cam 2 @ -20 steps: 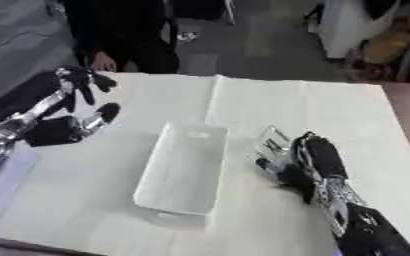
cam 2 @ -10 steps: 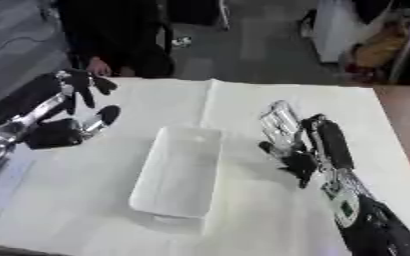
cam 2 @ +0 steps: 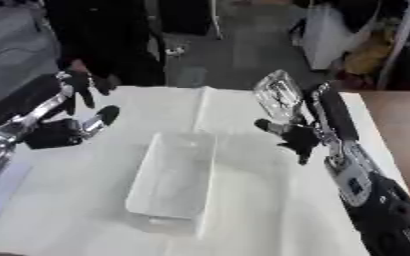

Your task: Pick up objects on the table and place them in the box.

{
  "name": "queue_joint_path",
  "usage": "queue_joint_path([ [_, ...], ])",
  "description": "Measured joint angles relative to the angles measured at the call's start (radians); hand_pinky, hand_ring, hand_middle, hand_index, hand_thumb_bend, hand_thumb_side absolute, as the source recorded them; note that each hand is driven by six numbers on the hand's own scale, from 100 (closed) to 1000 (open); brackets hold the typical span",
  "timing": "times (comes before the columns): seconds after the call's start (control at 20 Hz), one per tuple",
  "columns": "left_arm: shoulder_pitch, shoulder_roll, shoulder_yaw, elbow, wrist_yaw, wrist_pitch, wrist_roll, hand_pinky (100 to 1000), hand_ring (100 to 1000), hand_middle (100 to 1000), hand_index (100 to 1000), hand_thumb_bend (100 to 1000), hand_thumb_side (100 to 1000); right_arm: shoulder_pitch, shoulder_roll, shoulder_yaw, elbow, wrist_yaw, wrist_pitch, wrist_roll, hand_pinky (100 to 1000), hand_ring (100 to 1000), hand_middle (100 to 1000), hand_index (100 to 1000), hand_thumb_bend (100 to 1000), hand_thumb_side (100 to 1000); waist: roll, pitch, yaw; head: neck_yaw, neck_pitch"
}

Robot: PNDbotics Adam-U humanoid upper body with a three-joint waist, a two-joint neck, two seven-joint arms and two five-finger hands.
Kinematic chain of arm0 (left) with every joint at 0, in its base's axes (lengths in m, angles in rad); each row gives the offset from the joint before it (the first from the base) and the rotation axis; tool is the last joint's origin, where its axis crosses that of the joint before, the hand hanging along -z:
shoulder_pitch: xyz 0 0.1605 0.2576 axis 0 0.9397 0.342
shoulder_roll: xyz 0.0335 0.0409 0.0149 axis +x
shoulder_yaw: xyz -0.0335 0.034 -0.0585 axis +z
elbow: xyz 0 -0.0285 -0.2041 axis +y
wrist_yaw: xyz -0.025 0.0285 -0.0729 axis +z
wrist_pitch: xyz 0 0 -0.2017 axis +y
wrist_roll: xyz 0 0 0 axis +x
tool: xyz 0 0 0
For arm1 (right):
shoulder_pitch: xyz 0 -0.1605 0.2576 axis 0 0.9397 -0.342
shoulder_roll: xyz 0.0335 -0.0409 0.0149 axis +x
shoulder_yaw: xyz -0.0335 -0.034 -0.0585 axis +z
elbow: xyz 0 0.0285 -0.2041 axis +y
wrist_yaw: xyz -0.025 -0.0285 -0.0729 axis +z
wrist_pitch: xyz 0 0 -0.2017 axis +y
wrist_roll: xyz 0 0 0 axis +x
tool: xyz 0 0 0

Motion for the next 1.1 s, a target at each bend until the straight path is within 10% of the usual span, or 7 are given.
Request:
queue_joint_path([
  [1.1, -0.004, 0.000, 0.000, 0.030, -0.008, 0.003, 0.004, 335, 557, 671, 827, 224, 1000, -0.009, 0.008, 0.137, -0.235, -0.458, 0.119, 0.251, 100, 100, 100, 321, 882, 618, 0.002, -0.017, 0.014, 0.023, 0.015],
])
